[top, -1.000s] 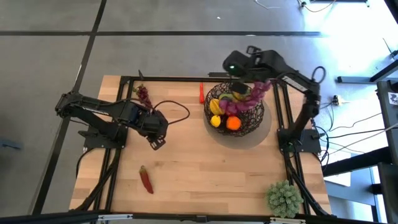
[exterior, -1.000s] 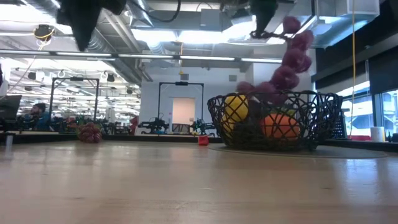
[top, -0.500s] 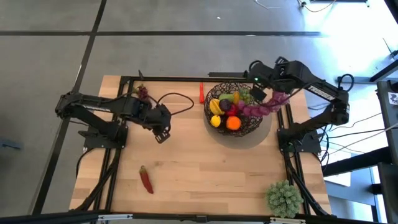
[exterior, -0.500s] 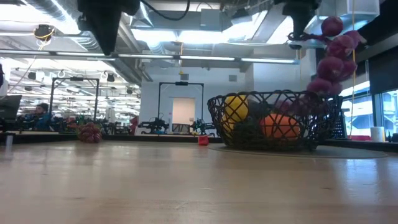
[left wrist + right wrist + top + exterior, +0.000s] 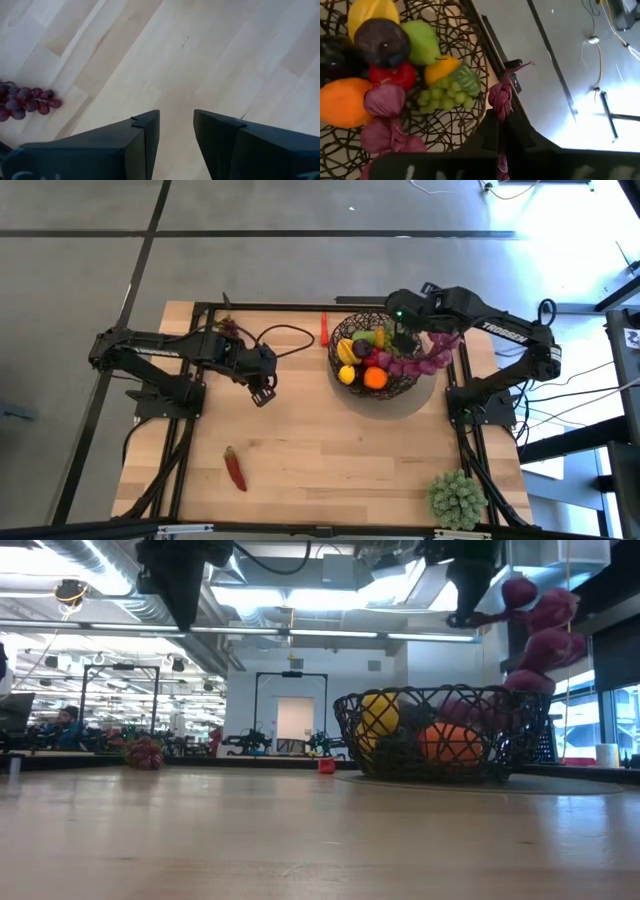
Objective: Build produce basket
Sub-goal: Put the purple garlic into the black wire basket
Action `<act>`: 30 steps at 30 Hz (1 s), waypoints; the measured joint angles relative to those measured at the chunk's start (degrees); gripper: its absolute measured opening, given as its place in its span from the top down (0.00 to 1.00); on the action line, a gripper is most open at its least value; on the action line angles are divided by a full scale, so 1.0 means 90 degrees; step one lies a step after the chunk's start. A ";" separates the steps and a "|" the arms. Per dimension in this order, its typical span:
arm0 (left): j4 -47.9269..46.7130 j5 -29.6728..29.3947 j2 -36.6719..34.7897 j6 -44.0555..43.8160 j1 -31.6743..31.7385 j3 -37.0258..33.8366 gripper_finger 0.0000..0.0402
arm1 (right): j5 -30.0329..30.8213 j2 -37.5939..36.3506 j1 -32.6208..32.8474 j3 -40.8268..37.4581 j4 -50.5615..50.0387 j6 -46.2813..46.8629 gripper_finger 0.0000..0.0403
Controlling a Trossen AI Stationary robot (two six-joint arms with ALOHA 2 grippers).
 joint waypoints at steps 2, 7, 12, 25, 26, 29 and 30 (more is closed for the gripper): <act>-0.0002 0.0002 0.0000 0.0000 -0.0001 0.0000 0.73 | -0.0011 -0.0005 -0.0001 -0.0244 0.0254 -0.0085 1.00; -0.0002 0.0169 0.0000 0.0002 -0.0001 0.0000 0.73 | 0.0018 -0.0007 -0.0066 -0.0877 0.0834 -0.0250 1.00; -0.0002 0.0170 0.0000 0.0002 0.0001 0.0000 0.73 | 0.0521 0.0002 -0.0140 -0.1412 0.1924 -0.1023 1.00; -0.0005 0.0170 0.0000 -0.0005 -0.0001 0.0000 0.73 | -0.0067 0.0054 -0.0999 -0.1682 0.3876 -0.2836 1.00; -0.0002 0.0170 0.0000 -0.0002 -0.0001 0.0000 0.73 | -0.0238 0.0057 -0.1084 -0.1720 0.3983 -0.2937 1.00; -0.0002 0.0170 0.0000 -0.0005 0.0001 0.0000 0.73 | -0.0590 0.0097 -0.1308 -0.1849 0.4186 -0.3180 1.00; -0.0001 0.0170 0.0000 -0.0006 0.0001 0.0000 0.73 | -0.0592 0.0112 -0.1362 -0.1886 0.4209 -0.3211 1.00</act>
